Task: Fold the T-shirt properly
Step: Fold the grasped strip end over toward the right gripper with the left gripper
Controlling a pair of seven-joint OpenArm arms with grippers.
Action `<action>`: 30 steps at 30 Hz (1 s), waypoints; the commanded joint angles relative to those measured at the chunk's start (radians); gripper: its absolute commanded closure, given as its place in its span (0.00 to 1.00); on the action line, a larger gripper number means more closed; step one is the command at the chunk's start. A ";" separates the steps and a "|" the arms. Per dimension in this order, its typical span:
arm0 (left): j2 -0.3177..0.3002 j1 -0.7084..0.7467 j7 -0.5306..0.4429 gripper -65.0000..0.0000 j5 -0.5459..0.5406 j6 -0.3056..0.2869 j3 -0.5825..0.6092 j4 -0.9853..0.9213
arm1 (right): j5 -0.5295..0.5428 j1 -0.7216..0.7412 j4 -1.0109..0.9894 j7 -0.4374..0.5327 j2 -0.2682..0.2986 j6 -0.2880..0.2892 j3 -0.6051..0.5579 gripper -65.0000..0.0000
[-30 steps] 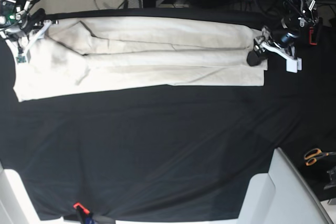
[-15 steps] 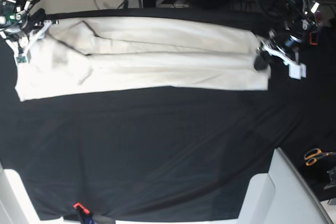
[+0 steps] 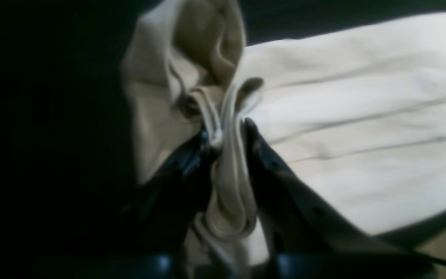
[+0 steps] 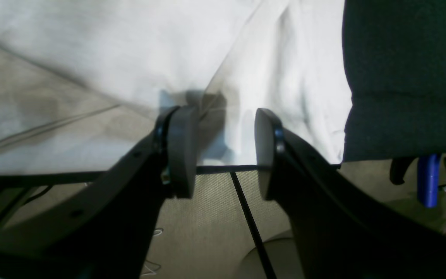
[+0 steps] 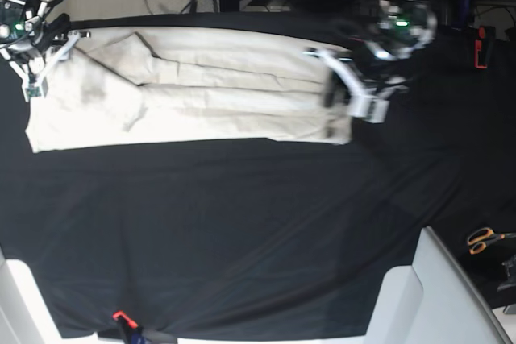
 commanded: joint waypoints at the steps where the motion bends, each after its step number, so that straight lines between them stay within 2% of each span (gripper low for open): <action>1: 0.003 -0.002 -0.033 1.00 -0.006 0.005 0.031 0.033 | 0.003 0.004 0.019 0.008 0.011 -0.001 0.003 0.64; 4: 0.008 -0.002 -0.031 1.00 0.005 0.030 0.134 0.042 | 0.003 0.004 0.019 0.008 0.011 -0.001 0.003 0.64; 8: 0.008 -0.015 -0.031 1.00 0.000 0.122 0.252 0.024 | 0.003 0.004 0.019 0.008 0.013 -0.001 0.003 0.64; 10: 0.008 -0.041 -0.033 1.00 -0.001 0.143 0.307 0.001 | 0.003 0.004 0.019 0.008 0.013 -0.001 0.003 0.64; 18: 0.018 -0.112 -0.039 1.00 -0.003 0.163 0.438 -0.131 | 0.003 0.012 0.019 0.008 0.013 -0.001 0.003 0.64; 30: 0.087 -0.163 -0.039 1.00 0.005 0.163 0.447 -0.191 | 0.003 0.012 0.019 0.008 0.013 -0.001 0.003 0.64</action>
